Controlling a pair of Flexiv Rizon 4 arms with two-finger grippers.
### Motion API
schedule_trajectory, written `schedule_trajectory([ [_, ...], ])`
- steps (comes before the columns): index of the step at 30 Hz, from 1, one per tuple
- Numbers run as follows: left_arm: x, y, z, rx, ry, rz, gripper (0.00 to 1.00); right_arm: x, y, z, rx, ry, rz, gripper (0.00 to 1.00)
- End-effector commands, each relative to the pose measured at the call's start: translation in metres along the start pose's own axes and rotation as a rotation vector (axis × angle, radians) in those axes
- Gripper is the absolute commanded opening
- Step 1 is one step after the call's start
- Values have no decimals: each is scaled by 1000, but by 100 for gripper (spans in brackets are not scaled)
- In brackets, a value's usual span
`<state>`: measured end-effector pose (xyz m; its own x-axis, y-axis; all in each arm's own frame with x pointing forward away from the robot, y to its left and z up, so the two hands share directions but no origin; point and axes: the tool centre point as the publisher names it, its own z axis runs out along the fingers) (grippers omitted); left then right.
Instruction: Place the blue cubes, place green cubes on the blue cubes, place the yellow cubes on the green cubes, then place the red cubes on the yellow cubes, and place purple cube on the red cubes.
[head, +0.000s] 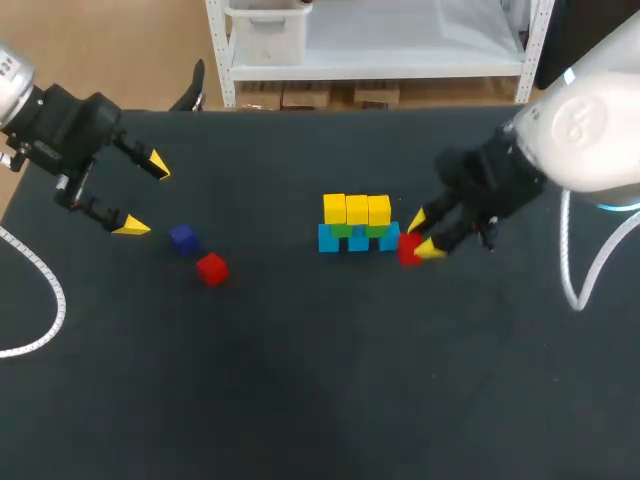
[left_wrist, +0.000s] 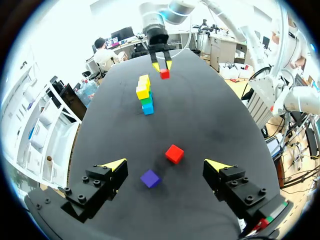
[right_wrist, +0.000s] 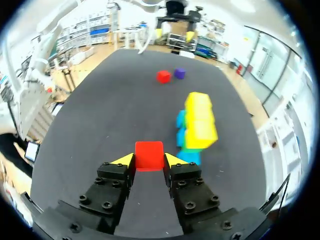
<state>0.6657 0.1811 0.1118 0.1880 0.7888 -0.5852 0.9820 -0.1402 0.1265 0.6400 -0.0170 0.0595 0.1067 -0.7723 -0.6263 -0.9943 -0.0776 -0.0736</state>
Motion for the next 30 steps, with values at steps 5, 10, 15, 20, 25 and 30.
schedule_trajectory([
  [5, 1, 1, 0, 2, -2, 3, 100, -26, -21, -45, 137, -28, 45, 0],
  [10, 1, 1, 0, 2, -2, 3, 100, -45, -38, -50, 164, -24, 37, 0],
  [15, 1, 1, 0, 2, -2, 3, 100, -61, -50, -45, 166, -9, 13, 0],
  [20, 1, 1, 0, 2, -2, 3, 100, -70, -60, -33, 153, -3, 20, 0],
  [25, 1, 1, 0, 2, -2, 3, 100, -70, -66, -21, 139, 0, 53, 0],
  [30, 1, 1, 0, 2, -2, 3, 100, -67, -69, -12, 128, 18, 69, 0],
])
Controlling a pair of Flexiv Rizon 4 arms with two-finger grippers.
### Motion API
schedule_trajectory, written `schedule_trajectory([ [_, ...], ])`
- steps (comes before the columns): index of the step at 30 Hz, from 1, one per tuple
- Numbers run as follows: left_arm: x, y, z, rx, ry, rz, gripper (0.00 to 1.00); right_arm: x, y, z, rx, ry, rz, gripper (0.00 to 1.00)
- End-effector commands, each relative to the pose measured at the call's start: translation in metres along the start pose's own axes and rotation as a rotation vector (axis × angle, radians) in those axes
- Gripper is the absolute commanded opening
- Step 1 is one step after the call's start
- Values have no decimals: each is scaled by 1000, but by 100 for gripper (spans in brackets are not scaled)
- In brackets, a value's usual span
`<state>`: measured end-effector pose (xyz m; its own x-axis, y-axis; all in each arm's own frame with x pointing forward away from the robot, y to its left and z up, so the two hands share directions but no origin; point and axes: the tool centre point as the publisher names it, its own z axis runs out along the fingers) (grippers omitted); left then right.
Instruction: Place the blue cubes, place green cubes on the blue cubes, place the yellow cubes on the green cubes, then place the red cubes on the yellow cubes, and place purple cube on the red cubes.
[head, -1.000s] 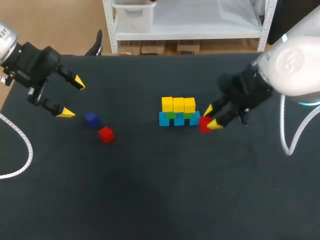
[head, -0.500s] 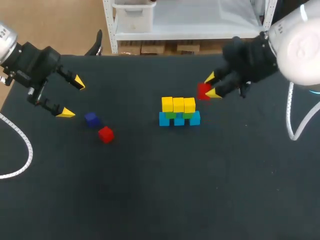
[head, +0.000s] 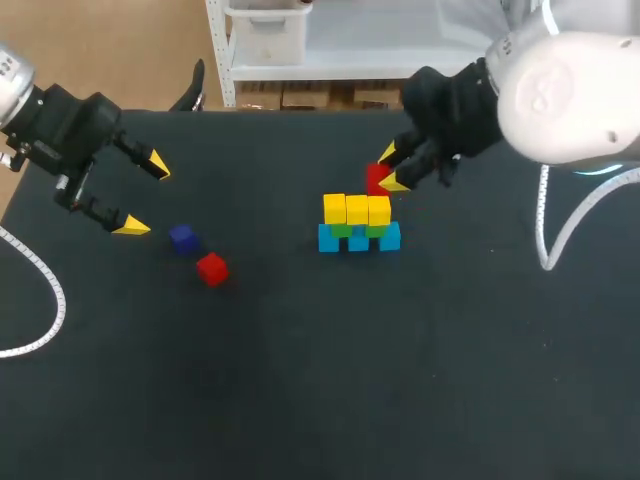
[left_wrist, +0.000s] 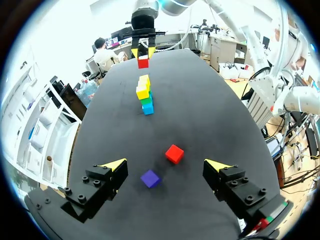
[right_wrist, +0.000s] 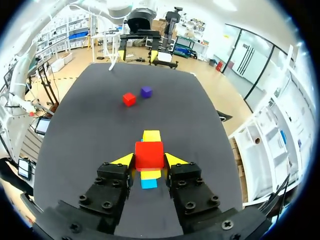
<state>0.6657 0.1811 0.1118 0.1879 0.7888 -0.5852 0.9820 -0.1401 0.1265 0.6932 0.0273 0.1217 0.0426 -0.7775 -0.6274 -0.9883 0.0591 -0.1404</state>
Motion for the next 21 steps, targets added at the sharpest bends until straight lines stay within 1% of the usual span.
schedule_trajectory([
  [1, 1, 1, 0, 2, -2, 3, 100, 1, -8, 11, -10, 19, 7, 0],
  [9, 1, 1, 0, 2, -2, 3, 100, 7, -9, 19, -21, 45, 21, 0],
  [21, 1, 1, 0, 2, -2, 3, 100, 13, -1, 22, -30, 63, 28, 0],
])
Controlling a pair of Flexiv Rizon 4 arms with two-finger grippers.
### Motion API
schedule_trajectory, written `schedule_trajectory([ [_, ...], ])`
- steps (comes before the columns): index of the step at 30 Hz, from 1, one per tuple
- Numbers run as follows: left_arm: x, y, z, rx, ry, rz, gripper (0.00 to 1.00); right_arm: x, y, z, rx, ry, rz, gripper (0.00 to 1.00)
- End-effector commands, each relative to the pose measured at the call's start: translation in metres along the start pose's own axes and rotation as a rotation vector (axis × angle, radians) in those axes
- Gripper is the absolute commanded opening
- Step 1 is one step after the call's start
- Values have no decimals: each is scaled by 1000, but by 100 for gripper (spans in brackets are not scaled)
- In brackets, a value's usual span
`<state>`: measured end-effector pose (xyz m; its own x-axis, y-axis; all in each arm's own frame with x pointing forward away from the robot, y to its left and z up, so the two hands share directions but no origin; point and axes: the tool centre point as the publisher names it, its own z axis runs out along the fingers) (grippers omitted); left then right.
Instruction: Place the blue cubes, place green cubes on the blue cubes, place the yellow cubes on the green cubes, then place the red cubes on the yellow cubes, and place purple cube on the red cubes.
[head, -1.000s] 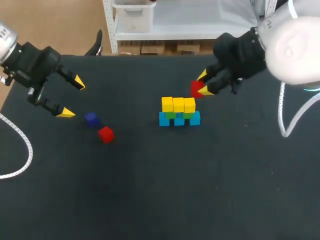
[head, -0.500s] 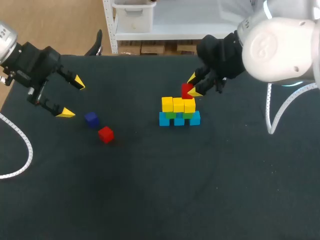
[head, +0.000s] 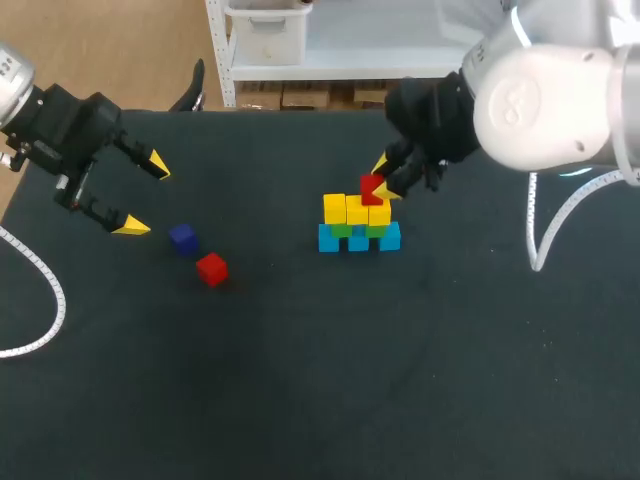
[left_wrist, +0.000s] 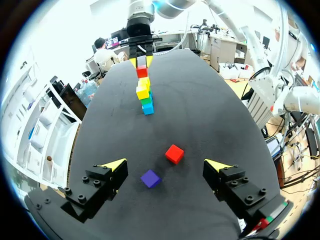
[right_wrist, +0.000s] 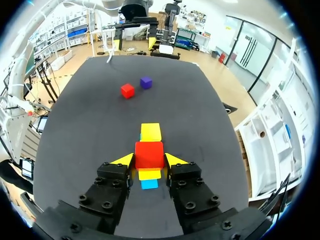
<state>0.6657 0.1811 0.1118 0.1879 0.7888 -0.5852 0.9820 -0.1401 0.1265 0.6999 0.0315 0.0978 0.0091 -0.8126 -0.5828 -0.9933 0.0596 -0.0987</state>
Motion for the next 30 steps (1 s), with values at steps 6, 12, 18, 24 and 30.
schedule_trajectory([
  [6, 1, 1, 0, 2, -2, 3, 100, 1, 1, 0, 2, 3, 3, 0],
  [12, 1, 1, 0, 2, -2, 3, 100, 1, 3, 3, -5, 8, 3, 0],
  [18, 1, 1, 0, 2, -2, 3, 100, 2, 2, 4, -5, 11, 6, 0],
  [24, 1, 1, 0, 2, -2, 3, 100, 2, 1, 4, -4, 9, 7, 0],
  [30, 1, 1, 0, 2, -2, 3, 100, 1, 1, 5, -5, 8, 8, 0],
])
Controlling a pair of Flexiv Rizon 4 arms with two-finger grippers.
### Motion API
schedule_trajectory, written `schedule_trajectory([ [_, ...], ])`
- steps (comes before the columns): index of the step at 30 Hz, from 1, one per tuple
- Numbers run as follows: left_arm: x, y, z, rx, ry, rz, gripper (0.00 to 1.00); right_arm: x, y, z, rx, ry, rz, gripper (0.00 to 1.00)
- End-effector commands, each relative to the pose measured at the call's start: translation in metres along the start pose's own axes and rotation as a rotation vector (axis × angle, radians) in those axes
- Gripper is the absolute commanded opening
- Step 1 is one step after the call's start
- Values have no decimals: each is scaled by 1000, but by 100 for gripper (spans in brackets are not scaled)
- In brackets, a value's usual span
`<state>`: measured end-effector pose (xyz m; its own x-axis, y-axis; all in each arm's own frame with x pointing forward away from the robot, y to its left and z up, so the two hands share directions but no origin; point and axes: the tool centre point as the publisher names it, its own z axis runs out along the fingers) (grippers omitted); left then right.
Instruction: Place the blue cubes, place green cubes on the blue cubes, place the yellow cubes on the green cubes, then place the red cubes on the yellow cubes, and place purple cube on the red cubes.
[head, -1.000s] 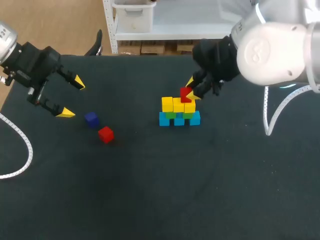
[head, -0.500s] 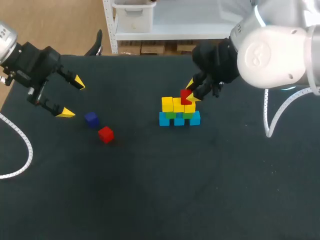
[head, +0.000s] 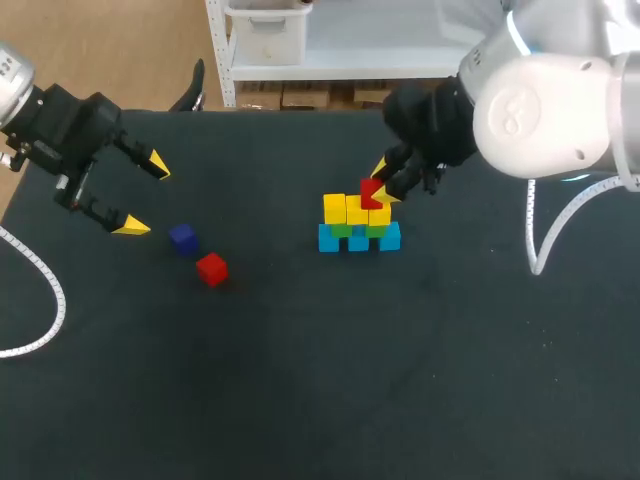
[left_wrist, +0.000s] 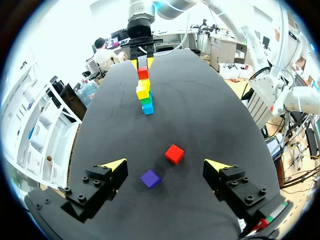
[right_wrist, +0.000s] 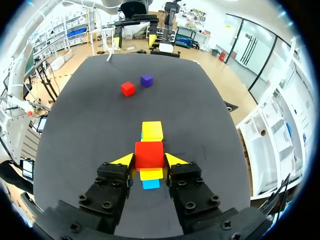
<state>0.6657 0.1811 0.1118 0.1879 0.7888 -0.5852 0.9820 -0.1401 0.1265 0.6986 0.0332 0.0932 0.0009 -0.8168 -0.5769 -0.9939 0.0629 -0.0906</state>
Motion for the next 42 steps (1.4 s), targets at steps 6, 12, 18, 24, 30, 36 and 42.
schedule_trajectory([
  [6, 1, 1, 0, 2, -2, 3, 100, 0, -2, 2, -3, 3, 5, 0],
  [12, 1, 1, 0, 2, -2, 3, 100, 0, -2, 3, -2, 1, 7, 0],
  [18, 1, 1, 0, 2, -2, 3, 100, 0, -2, 3, -5, 2, 8, 10],
  [24, 1, 1, 0, 2, -2, 3, 100, 1, -2, 3, -4, 2, 11, 16],
  [30, 1, 1, 0, 2, -2, 3, 100, 1, -2, 3, -4, 0, 12, 20],
  [36, 1, 1, 0, 2, -2, 3, 100, 1, -2, 4, -7, 0, 10, 20],
  [42, 1, 1, 0, 2, -2, 3, 100, 1, -1, 4, -8, 1, 10, 22],
])
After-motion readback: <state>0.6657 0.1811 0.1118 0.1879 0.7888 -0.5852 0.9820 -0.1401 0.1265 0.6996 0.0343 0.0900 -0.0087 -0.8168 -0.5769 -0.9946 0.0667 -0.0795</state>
